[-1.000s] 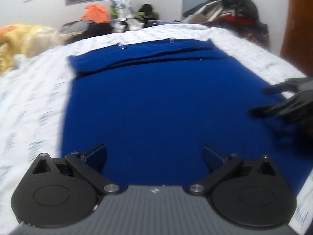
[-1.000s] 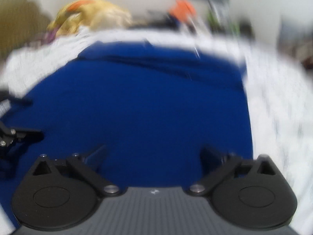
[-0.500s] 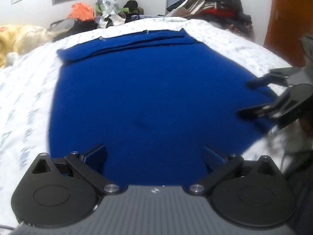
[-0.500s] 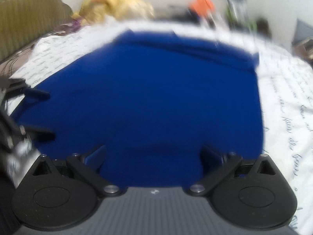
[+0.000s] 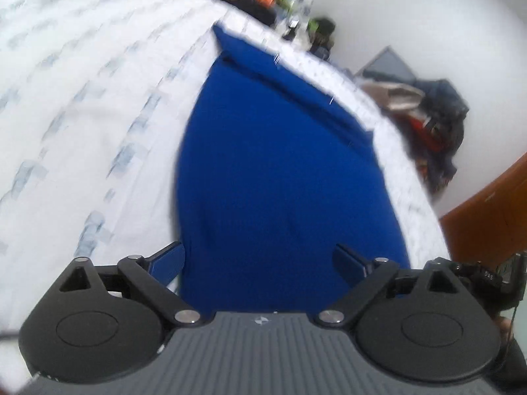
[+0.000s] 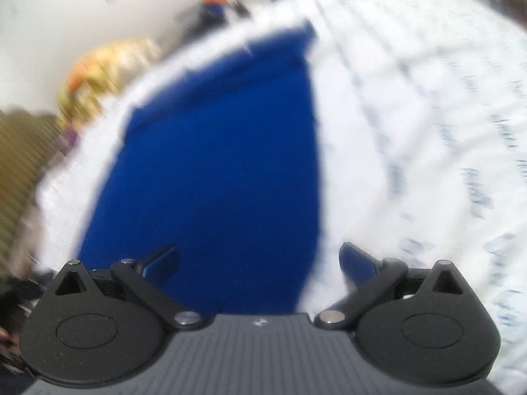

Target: Fold small clothes

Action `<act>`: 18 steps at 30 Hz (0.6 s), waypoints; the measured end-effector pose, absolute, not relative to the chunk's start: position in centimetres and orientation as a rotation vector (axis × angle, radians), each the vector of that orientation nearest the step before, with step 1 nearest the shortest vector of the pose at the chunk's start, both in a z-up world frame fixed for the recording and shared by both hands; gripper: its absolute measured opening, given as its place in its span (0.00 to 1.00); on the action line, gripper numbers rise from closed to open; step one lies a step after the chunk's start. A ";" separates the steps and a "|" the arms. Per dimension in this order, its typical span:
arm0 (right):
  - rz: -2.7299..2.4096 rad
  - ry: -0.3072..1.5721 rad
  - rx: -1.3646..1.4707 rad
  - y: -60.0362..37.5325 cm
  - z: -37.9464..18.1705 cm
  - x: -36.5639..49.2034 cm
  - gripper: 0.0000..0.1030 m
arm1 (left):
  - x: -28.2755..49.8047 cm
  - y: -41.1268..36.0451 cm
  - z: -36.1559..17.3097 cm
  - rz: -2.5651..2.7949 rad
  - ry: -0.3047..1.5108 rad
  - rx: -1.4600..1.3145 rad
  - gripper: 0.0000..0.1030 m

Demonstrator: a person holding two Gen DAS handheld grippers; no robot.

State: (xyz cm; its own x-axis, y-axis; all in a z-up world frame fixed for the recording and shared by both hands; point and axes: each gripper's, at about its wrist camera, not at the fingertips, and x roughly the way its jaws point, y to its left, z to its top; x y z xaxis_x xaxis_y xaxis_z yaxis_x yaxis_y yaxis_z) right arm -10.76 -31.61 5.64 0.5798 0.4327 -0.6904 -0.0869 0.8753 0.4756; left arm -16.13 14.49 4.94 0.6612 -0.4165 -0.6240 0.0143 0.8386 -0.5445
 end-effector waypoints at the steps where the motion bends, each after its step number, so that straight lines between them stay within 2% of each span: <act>1: 0.330 0.881 0.432 -31.1 6.0 -10.2 1.00 | -15.7 13.6 5.4 -0.258 0.784 -0.499 0.91; 5: 0.332 0.731 0.312 -26.6 6.5 -6.5 1.00 | -11.9 8.3 5.9 -0.307 0.672 -0.346 0.93; 8: 0.253 0.692 0.178 -22.5 5.3 -0.6 1.00 | -7.5 3.8 5.1 -0.179 0.608 -0.153 0.93; 13: 0.115 0.780 0.014 -18.0 2.2 8.0 1.00 | 0.3 0.4 3.5 -0.087 0.605 -0.063 0.94; 15: 0.077 0.705 -0.054 -17.0 1.3 7.9 1.00 | 1.6 0.5 2.0 -0.074 0.663 -0.043 0.95; 18: 0.082 0.690 -0.023 -17.5 1.0 7.2 1.00 | 1.5 0.6 1.7 -0.107 0.670 -0.049 1.00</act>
State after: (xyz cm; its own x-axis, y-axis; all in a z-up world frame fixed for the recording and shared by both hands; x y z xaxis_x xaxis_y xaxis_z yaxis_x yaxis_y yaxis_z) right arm 7.16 -17.52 1.00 0.7683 0.0683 -0.6364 -0.0836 0.9965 0.0061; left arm 1.52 0.60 1.69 0.7785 -0.1148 -0.6171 0.0831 0.9933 -0.0799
